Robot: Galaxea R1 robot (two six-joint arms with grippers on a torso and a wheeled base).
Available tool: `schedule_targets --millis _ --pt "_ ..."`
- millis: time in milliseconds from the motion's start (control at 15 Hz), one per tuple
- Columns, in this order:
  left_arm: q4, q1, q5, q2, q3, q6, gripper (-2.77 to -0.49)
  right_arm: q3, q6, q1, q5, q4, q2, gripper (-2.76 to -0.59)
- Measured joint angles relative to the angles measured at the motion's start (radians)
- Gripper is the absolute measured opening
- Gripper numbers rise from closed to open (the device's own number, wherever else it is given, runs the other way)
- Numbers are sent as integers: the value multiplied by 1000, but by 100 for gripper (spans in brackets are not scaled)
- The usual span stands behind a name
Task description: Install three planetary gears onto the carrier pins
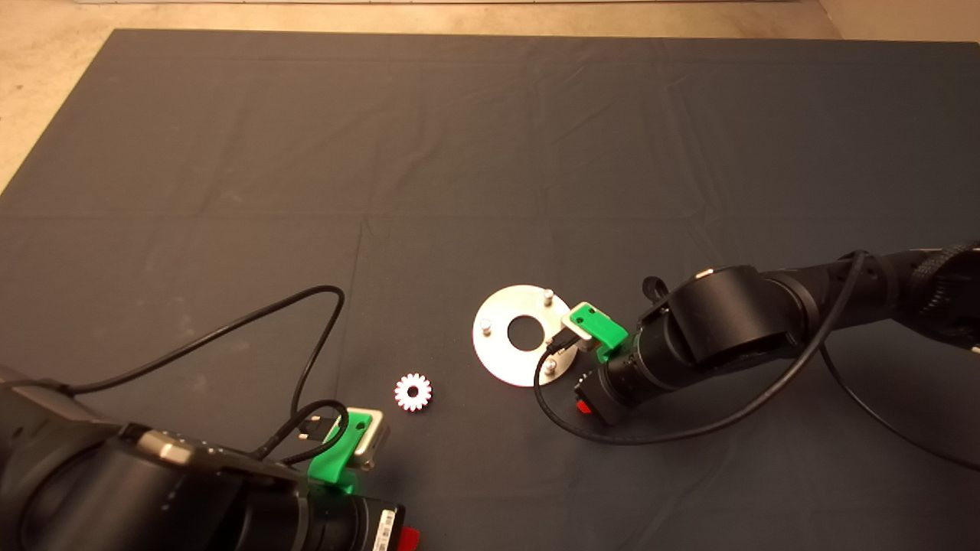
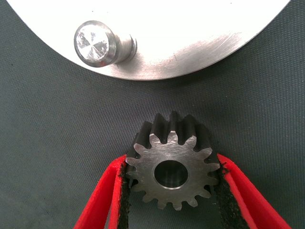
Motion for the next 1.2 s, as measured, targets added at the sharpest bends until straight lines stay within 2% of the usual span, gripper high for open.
schedule_targets --millis 333,800,1200 --pt "1 0 0 0 0 0 -164 14 0 0 0 -5 0 -242" --pt "1 0 0 0 0 0 -164 49 0 3 -1 -5 -3 -241" --pt "1 0 0 0 0 0 -164 77 0 81 -1 -5 -6 -241"
